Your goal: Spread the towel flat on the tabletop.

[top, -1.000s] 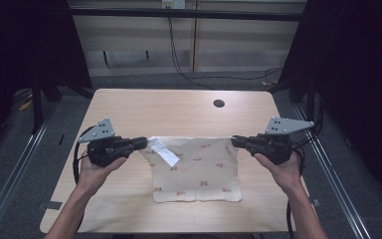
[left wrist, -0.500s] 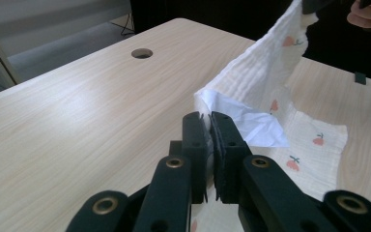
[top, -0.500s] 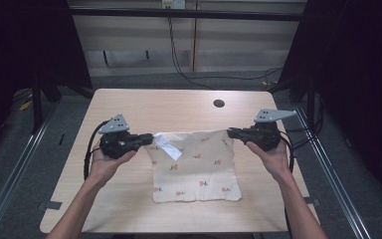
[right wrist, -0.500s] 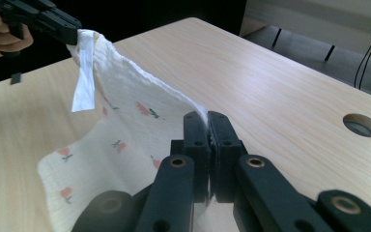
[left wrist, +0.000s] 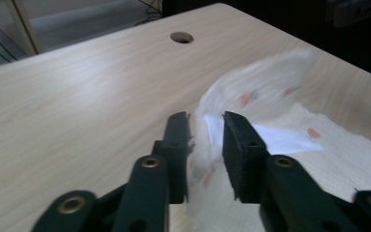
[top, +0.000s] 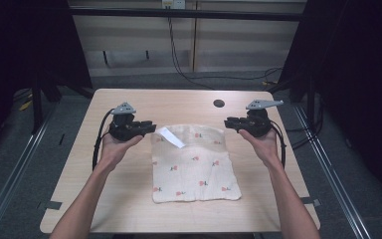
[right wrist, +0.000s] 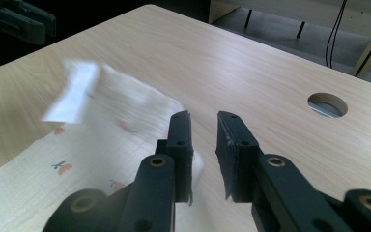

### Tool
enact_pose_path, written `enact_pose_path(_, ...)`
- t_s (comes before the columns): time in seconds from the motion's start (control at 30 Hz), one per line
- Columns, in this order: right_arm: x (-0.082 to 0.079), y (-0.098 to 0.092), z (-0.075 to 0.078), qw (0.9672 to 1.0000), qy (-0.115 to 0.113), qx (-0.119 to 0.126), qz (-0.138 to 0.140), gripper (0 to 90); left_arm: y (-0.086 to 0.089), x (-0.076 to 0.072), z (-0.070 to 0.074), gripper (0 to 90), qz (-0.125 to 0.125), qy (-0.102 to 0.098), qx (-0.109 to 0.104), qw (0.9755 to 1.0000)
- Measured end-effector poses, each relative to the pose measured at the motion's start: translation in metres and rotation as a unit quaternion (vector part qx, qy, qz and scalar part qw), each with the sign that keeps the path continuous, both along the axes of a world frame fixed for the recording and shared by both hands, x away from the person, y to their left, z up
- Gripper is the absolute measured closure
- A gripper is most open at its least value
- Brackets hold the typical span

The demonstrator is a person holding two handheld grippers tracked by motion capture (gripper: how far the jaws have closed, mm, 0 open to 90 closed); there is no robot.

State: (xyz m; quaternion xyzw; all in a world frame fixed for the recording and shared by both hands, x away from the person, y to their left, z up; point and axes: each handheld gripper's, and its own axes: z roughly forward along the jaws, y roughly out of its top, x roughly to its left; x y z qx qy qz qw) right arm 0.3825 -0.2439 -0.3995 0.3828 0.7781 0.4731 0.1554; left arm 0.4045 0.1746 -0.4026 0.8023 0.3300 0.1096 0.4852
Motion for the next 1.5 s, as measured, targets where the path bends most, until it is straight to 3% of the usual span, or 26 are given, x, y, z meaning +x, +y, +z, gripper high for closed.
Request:
enact_pose_path(0.07,0.0,-0.001,0.0,1.0,0.0,0.001,0.002,75.4,0.002,-0.001,0.003,60.4,0.006,-0.003,0.0,1.0)
enact_pose_path(0.1,-0.004,-0.001,0.0,0.9999,-0.001,-0.012,0.003,74.1,0.003,-0.003,0.005,54.7,0.015,-0.005,0.008,0.9998)
enact_pose_path(0.17,-0.007,-0.002,0.0,0.9999,0.0,-0.012,0.007,72.9,0.004,-0.005,0.004,53.7,0.01,-0.001,0.014,0.9999)
enact_pose_path(0.2,-0.011,-0.004,-0.001,0.9998,0.002,-0.02,0.007,70.5,0.003,-0.011,0.001,53.4,-0.002,-0.004,0.025,0.9997)
enact_pose_path(0.33,-0.015,-0.01,-0.005,0.9998,0.009,-0.019,0.006,67.8,0.002,-0.02,-0.005,52.1,-0.019,-0.001,0.035,0.9992)
enact_pose_path(0.37,-0.019,-0.015,-0.008,0.9995,0.017,-0.025,0.007,65.8,0.001,-0.026,-0.009,51.1,-0.029,0.001,0.046,0.9985)
enact_pose_path(0.4,-0.021,-0.016,-0.009,0.9995,0.019,-0.024,0.009,64.8,0.001,-0.03,-0.012,50.3,-0.034,0.008,0.043,0.9985)
enact_pose_path(0.63,-0.041,-0.012,-0.021,0.9979,0.033,-0.043,0.034,59.7,0.005,-0.048,-0.025,54.2,-0.064,0.029,0.054,0.9961)
enact_pose_path(0.7,-0.047,-0.007,-0.027,0.9966,0.045,-0.05,0.049,59.5,0.005,-0.055,-0.03,52.4,-0.075,0.03,0.049,0.9955)
enact_pose_path(0.83,-0.06,0.004,-0.044,0.9921,0.062,-0.076,0.078,60.9,0.001,-0.069,-0.044,53.9,-0.094,0.042,0.073,0.992)
enact_pose_path(0.87,-0.062,0.005,-0.047,0.9912,0.066,-0.079,0.084,61.7,0.0,-0.073,-0.046,55.1,-0.098,0.037,0.084,0.991)
enact_pose_path(0.97,-0.069,0.009,-0.058,0.989,0.076,-0.09,0.089,62.6,0.0,-0.083,-0.05,60.9,-0.1,0.026,0.081,0.9914)
enact_pose_path(1.07,-0.072,0.012,-0.068,0.9888,0.077,-0.09,0.091,63.4,-0.001,-0.089,-0.057,62.5,-0.11,0.035,0.082,0.99)
enact_pose_path(1.1,-0.072,0.014,-0.07,0.988,0.078,-0.095,0.093,63.8,-0.001,-0.09,-0.062,63.9,-0.107,0.038,0.083,0.99)
enact_pose_path(1.17,-0.071,0.017,-0.075,0.9866,0.083,-0.101,0.097,64.3,-0.005,-0.091,-0.071,64.2,-0.119,0.047,0.108,0.9858)
enact_pose_path(1.2,-0.071,0.018,-0.077,0.9856,0.084,-0.108,0.099,64.3,-0.005,-0.091,-0.072,64.3,-0.118,0.048,0.114,0.9853)
enact_pose_path(1.23,-0.07,0.02,-0.08,0.9853,0.086,-0.11,0.098,64.3,-0.006,-0.089,-0.074,64.4,-0.118,0.055,0.109,0.9855)
enact_pose_path(1.27,-0.069,0.021,-0.082,0.9847,0.087,-0.112,0.101,64.3,-0.008,-0.087,-0.075,64.6,-0.124,0.062,0.115,0.9836)
enact_pose_path(1.33,-0.066,0.024,-0.085,0.9837,0.087,-0.123,0.098,64.1,-0.01,-0.087,-0.077,64.4,-0.113,0.05,0.125,0.9844)
enact_pose_path(1.37,-0.064,0.024,-0.087,0.9839,0.087,-0.121,0.099,64.0,-0.01,-0.085,-0.076,64.1,-0.119,0.052,0.125,0.9837)
enact_pose_path(1.47,-0.059,0.028,-0.094,0.981,0.091,-0.144,0.092,63.8,-0.013,-0.084,-0.078,60.4,-0.119,0.054,0.131,0.9827)
enact_pose_path(1.5,-0.059,0.029,-0.097,0.9823,0.086,-0.141,0.089,65.7,-0.013,-0.084,-0.08,60.3,-0.115,0.051,0.131,0.9834)
